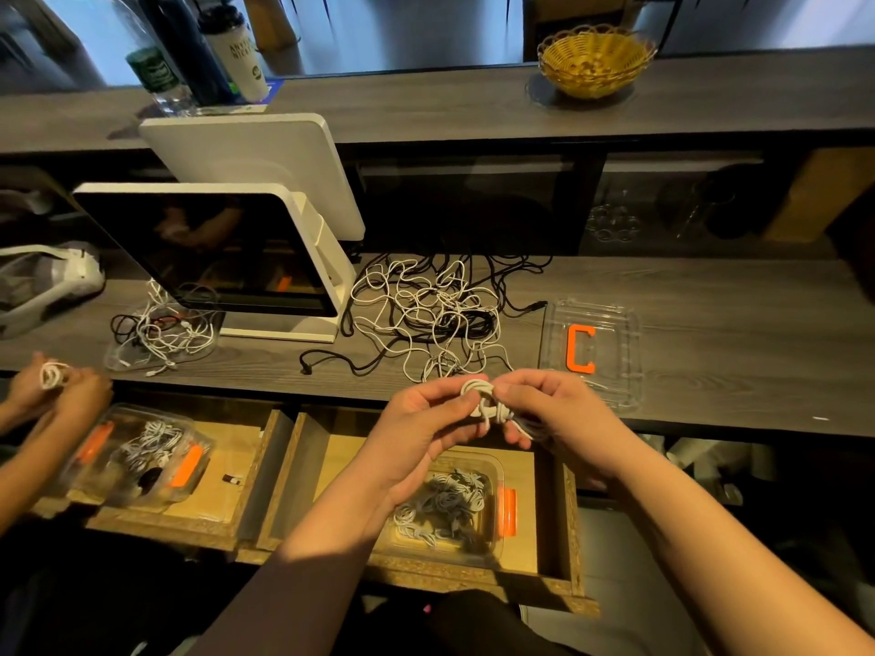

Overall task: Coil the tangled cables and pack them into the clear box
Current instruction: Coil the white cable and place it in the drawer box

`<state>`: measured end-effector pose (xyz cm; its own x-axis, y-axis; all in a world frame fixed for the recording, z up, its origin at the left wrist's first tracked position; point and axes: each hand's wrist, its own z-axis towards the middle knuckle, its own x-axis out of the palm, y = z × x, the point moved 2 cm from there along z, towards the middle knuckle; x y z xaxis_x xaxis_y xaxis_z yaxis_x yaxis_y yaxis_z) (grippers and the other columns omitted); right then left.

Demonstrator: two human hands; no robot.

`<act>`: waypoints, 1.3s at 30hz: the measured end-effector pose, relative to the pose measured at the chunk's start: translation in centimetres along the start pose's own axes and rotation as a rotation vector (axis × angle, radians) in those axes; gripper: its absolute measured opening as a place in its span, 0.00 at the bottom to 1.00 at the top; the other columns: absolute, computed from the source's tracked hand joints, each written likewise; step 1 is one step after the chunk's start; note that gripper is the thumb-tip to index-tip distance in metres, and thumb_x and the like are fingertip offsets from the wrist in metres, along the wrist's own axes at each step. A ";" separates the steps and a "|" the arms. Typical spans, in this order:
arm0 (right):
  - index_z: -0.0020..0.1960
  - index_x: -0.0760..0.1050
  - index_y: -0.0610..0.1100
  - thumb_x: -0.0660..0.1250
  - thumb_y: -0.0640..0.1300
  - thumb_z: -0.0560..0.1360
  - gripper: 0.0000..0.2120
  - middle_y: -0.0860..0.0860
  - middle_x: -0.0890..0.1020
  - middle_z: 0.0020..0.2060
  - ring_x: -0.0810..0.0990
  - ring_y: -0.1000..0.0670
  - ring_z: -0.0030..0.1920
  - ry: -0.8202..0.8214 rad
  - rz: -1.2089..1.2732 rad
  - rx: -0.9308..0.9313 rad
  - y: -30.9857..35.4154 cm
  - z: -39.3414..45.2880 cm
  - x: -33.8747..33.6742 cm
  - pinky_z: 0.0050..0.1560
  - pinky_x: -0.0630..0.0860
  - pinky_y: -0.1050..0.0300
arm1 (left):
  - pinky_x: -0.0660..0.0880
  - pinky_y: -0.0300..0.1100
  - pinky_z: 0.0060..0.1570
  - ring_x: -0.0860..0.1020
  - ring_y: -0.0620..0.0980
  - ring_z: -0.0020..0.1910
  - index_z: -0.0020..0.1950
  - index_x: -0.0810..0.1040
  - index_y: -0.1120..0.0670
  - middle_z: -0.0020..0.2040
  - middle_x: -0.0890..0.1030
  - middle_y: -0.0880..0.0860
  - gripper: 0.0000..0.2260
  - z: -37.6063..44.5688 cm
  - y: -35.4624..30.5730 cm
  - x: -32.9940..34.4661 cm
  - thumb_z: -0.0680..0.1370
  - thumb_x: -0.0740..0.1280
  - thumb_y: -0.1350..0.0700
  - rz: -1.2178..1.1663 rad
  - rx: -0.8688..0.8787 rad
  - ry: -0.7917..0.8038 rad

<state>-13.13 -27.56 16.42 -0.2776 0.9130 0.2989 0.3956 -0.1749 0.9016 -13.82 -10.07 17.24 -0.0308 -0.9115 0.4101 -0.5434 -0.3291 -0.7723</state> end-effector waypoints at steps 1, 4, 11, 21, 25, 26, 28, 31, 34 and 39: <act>0.54 0.80 0.36 0.69 0.46 0.73 0.15 0.43 0.80 0.35 0.77 0.52 0.31 0.006 -0.029 0.001 0.1 0.0 -0.2 0.33 0.75 0.63 | 0.81 0.36 0.36 0.81 0.49 0.38 0.51 0.84 0.59 0.44 0.83 0.58 0.11 0.0 0.1 0.0 0.69 0.74 0.59 0.077 0.007 -0.042; 0.54 0.80 0.37 0.68 0.43 0.76 0.10 0.46 0.81 0.36 0.78 0.52 0.32 -0.035 -0.131 -0.041 0.1 0.2 -0.7 0.34 0.76 0.63 | 0.75 0.36 0.28 0.76 0.47 0.28 0.44 0.81 0.60 0.32 0.79 0.54 0.13 0.1 0.2 0.0 0.73 0.74 0.49 0.404 -0.014 -0.150; 0.51 0.81 0.39 0.69 0.40 0.77 0.05 0.40 0.83 0.41 0.79 0.50 0.36 -0.169 -0.328 -0.170 -0.8 -0.3 -0.7 0.40 0.78 0.57 | 0.76 0.36 0.32 0.80 0.48 0.30 0.43 0.83 0.61 0.33 0.83 0.56 0.11 0.3 0.4 1.2 0.80 0.69 0.55 0.553 -0.059 -0.055; 0.50 0.81 0.39 0.73 0.41 0.73 0.08 0.41 0.82 0.37 0.80 0.50 0.32 -0.126 -0.343 -0.176 -0.3 -1.2 -1.6 0.34 0.76 0.54 | 0.72 0.43 0.36 0.73 0.50 0.31 0.25 0.75 0.49 0.29 0.75 0.52 0.25 0.5 0.9 2.2 0.82 0.58 0.62 0.512 0.121 -0.001; 0.53 0.80 0.37 0.67 0.44 0.74 0.13 0.50 0.80 0.29 0.74 0.55 0.26 0.043 -0.049 -0.004 0.1 -1.8 -2.0 0.32 0.70 0.64 | 0.69 0.42 0.34 0.71 0.51 0.31 0.27 0.69 0.51 0.28 0.71 0.54 0.18 0.2 1.5 2.6 0.78 0.58 0.60 0.110 0.050 0.101; 0.53 0.80 0.37 0.66 0.43 0.75 0.12 0.51 0.80 0.29 0.73 0.56 0.26 0.086 0.011 0.020 0.2 -1.9 -2.0 0.32 0.69 0.63 | 0.69 0.41 0.34 0.71 0.51 0.30 0.30 0.66 0.53 0.29 0.71 0.54 0.14 0.1 1.7 2.7 0.76 0.58 0.59 0.048 0.038 0.122; 0.50 0.81 0.40 0.66 0.43 0.76 0.08 0.49 0.80 0.31 0.72 0.55 0.26 0.119 0.073 0.017 0.2 -1.7 -1.9 0.33 0.67 0.60 | 0.68 0.41 0.35 0.73 0.49 0.31 0.34 0.66 0.56 0.30 0.72 0.54 0.10 0.0 1.8 2.7 0.75 0.58 0.57 -0.008 0.030 0.136; 0.48 0.80 0.40 0.70 0.42 0.73 0.07 0.40 0.78 0.38 0.73 0.52 0.26 0.033 0.087 -0.014 0.0 -1.3 -1.7 0.28 0.70 0.63 | 0.69 0.41 0.35 0.76 0.50 0.31 0.32 0.76 0.55 0.31 0.76 0.56 0.12 0.0 1.7 2.3 0.73 0.59 0.56 0.023 0.045 0.099; 0.49 0.78 0.37 0.69 0.41 0.72 0.09 0.38 0.77 0.38 0.73 0.52 0.25 0.047 0.112 -0.032 0.1 -1.3 -1.3 0.27 0.70 0.64 | 0.69 0.42 0.37 0.77 0.50 0.32 0.37 0.75 0.58 0.32 0.78 0.57 0.09 -0.3 1.2 1.9 0.73 0.60 0.55 0.033 0.043 0.109; 0.55 0.78 0.35 0.66 0.39 0.75 0.11 0.43 0.80 0.37 0.76 0.54 0.27 0.205 0.195 0.061 0.3 -0.4 0.1 0.29 0.74 0.66 | 0.70 0.35 0.28 0.77 0.47 0.30 0.27 0.77 0.53 0.30 0.79 0.54 0.16 -0.6 0.4 0.1 0.73 0.57 0.55 -0.073 0.019 0.096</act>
<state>-13.37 -27.68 16.84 -0.3597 0.7696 0.5275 0.5088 -0.3121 0.8023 -14.58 -10.16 17.29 -0.0720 -0.8574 0.5097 -0.5308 -0.3997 -0.7473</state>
